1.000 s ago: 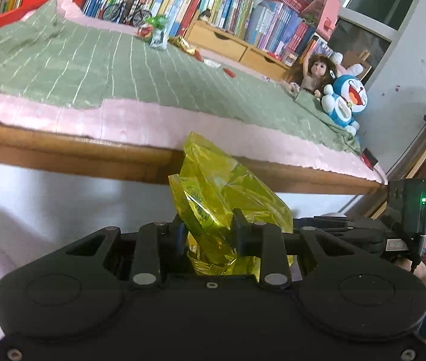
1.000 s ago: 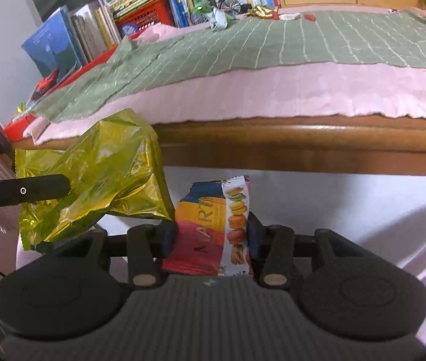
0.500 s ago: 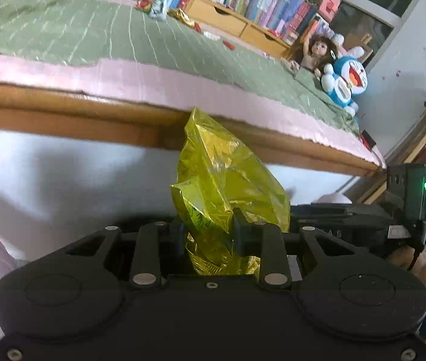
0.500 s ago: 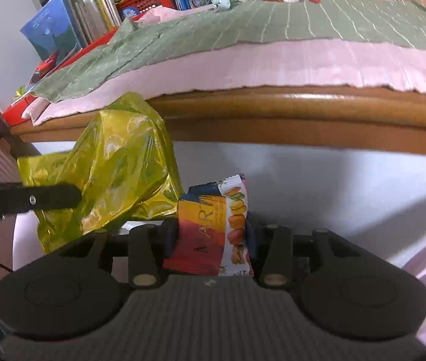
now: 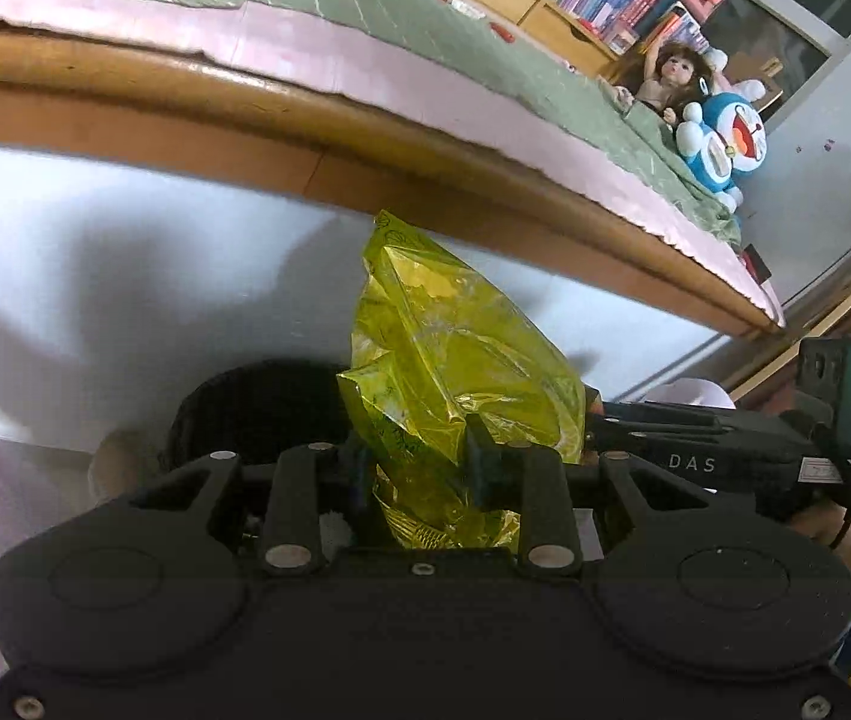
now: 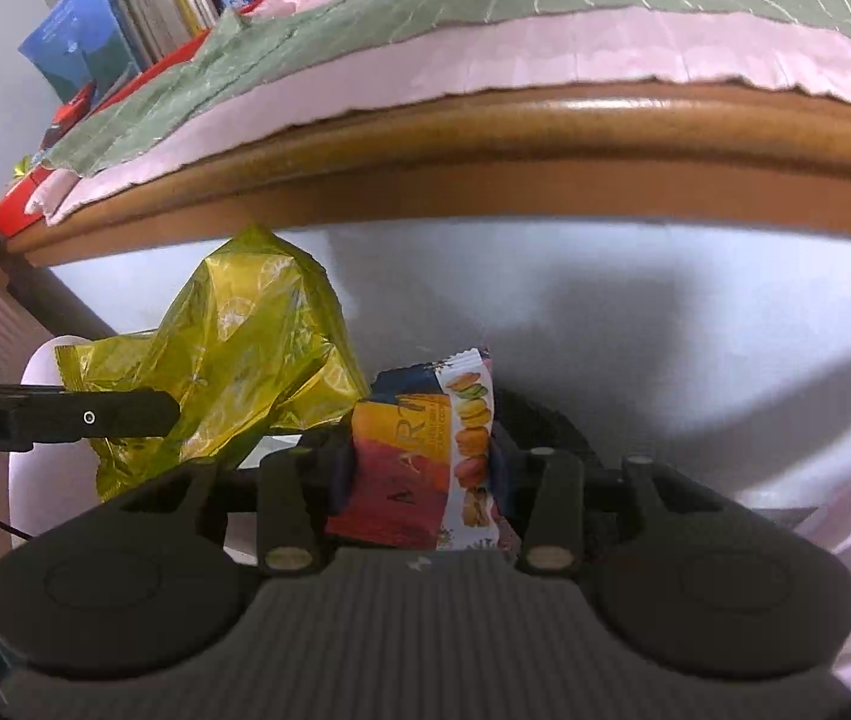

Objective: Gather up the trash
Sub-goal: 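Open the right tool to drop the snack packet while the left tool drops the foil bag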

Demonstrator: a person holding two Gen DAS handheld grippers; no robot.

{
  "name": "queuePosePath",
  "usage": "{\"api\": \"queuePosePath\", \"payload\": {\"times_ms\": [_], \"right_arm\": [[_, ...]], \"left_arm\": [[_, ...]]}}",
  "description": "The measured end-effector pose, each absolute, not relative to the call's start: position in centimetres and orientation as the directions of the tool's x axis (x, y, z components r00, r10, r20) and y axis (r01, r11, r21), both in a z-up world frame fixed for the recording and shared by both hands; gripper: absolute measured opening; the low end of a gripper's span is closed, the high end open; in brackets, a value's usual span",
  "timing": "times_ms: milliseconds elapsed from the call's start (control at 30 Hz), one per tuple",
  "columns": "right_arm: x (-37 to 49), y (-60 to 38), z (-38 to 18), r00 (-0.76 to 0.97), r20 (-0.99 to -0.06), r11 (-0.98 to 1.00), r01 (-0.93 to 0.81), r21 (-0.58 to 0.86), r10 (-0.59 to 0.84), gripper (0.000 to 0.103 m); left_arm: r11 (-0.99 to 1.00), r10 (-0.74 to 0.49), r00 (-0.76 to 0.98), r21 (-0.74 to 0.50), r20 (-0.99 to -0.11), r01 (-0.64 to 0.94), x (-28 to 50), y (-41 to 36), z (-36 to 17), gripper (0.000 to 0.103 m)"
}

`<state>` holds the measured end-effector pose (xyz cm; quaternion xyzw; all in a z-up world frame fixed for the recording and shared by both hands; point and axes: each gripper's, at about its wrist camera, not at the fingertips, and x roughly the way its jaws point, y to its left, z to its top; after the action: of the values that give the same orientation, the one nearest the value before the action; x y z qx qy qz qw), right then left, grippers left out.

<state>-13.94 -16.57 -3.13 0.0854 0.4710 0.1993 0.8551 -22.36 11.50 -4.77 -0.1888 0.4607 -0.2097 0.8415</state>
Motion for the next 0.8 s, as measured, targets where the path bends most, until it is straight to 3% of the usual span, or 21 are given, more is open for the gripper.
{"api": "queuePosePath", "payload": {"times_ms": [167, 367, 433, 533, 800], "right_arm": [[-13.5, -16.2, -3.4, 0.472, -0.781, 0.911, -0.262, 0.318, 0.408, 0.049], [-12.6, -16.1, -4.2, 0.455, -0.802, 0.921, -0.227, 0.317, 0.388, 0.079], [-12.3, -16.2, -4.4, 0.451, -0.803, 0.921, -0.220, 0.322, 0.389, 0.094], [-12.1, -16.2, -4.6, 0.439, -0.815, 0.924, -0.225, 0.308, 0.378, 0.103], [-11.7, -16.0, -5.1, 0.426, -0.835, 0.935, -0.218, 0.279, 0.348, 0.103]], "left_arm": [[0.848, -0.520, 0.478, -0.497, -0.708, 0.187, -21.7, 10.9, -5.0, 0.028], [0.847, -0.521, 0.466, -0.501, -0.715, 0.178, -20.8, 10.8, -5.3, 0.028], [0.849, -0.515, 0.466, -0.501, -0.719, 0.166, -20.6, 10.8, -5.5, 0.028], [0.854, -0.506, 0.465, -0.497, -0.726, 0.153, -20.3, 10.8, -5.7, 0.028], [0.866, -0.493, 0.438, -0.473, -0.751, 0.164, -19.4, 10.1, -6.3, 0.028]]}}
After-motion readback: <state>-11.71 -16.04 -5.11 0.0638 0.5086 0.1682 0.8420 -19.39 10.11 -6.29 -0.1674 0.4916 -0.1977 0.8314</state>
